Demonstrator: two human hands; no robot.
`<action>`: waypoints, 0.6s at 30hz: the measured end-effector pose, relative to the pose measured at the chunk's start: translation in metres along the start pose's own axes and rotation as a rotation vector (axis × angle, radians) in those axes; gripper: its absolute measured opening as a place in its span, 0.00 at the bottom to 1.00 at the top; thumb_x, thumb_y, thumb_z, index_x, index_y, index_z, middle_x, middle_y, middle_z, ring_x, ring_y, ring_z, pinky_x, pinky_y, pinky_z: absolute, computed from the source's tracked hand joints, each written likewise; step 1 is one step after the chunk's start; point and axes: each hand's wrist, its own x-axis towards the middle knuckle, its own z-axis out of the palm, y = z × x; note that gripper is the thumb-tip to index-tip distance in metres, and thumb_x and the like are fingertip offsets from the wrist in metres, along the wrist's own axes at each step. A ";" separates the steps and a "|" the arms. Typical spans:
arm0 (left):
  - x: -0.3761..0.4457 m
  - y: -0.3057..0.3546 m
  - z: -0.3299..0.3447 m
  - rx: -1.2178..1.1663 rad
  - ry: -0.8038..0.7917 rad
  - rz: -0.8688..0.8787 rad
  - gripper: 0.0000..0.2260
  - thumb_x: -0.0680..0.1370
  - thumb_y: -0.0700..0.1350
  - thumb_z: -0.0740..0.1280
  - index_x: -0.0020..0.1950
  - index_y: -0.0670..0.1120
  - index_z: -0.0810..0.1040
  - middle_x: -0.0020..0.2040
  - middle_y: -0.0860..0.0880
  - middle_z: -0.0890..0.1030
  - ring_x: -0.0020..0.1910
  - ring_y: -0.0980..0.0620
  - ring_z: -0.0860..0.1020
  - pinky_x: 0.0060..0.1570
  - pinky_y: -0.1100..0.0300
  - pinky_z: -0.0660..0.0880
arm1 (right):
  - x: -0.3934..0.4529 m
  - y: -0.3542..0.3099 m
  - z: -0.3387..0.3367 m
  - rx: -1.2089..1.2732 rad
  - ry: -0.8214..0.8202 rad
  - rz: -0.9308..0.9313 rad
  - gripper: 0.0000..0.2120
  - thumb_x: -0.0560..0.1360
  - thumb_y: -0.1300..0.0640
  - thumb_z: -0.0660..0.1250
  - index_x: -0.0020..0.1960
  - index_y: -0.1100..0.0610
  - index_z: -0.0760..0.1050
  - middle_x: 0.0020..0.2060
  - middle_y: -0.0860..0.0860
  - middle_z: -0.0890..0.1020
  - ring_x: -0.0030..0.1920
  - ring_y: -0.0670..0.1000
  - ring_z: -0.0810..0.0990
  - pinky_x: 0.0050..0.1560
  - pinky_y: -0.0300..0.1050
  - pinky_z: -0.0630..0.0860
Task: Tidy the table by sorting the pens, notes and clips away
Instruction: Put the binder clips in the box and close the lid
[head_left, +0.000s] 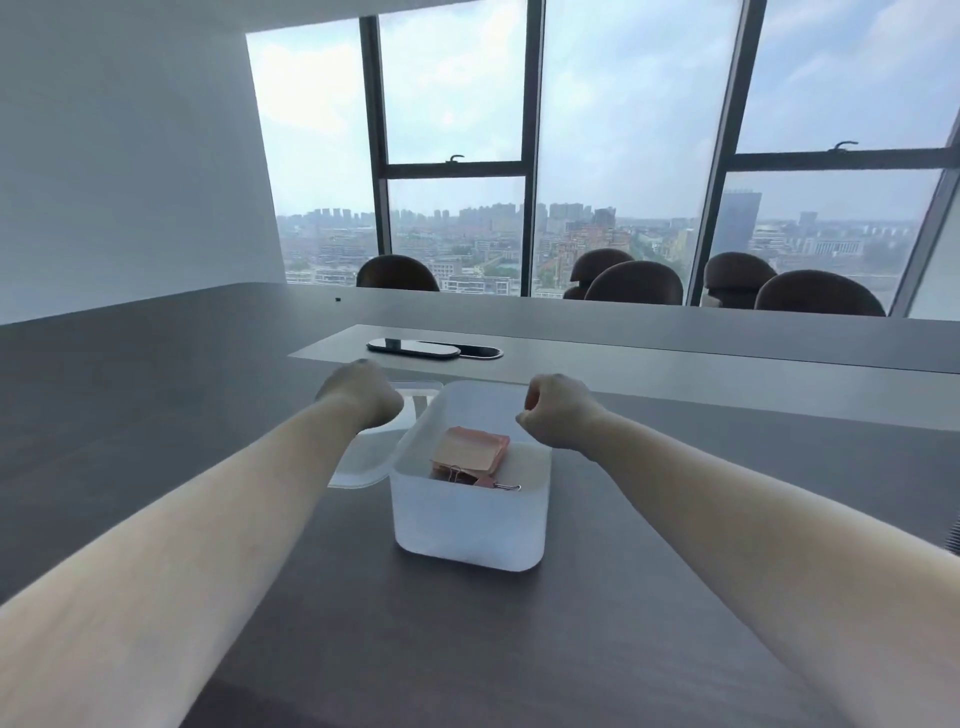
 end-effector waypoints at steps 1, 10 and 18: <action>0.003 -0.005 0.002 0.033 -0.015 -0.029 0.15 0.74 0.40 0.59 0.60 0.40 0.74 0.61 0.40 0.76 0.56 0.40 0.75 0.57 0.51 0.75 | 0.003 0.002 0.002 0.000 0.011 0.015 0.11 0.74 0.59 0.61 0.55 0.60 0.73 0.55 0.57 0.78 0.49 0.54 0.73 0.52 0.47 0.73; 0.019 -0.065 0.008 0.214 -0.133 -0.344 0.27 0.80 0.52 0.52 0.76 0.42 0.55 0.76 0.40 0.62 0.74 0.38 0.62 0.72 0.46 0.60 | 0.019 0.014 0.008 0.205 0.072 0.212 0.08 0.77 0.61 0.55 0.44 0.64 0.70 0.48 0.63 0.76 0.47 0.63 0.80 0.49 0.54 0.80; 0.029 -0.056 0.001 0.286 -0.004 -0.331 0.17 0.76 0.39 0.58 0.63 0.41 0.76 0.65 0.40 0.77 0.64 0.40 0.75 0.60 0.51 0.72 | 0.019 0.015 0.015 0.266 0.000 0.233 0.13 0.74 0.69 0.53 0.31 0.62 0.66 0.35 0.60 0.74 0.47 0.68 0.83 0.49 0.58 0.80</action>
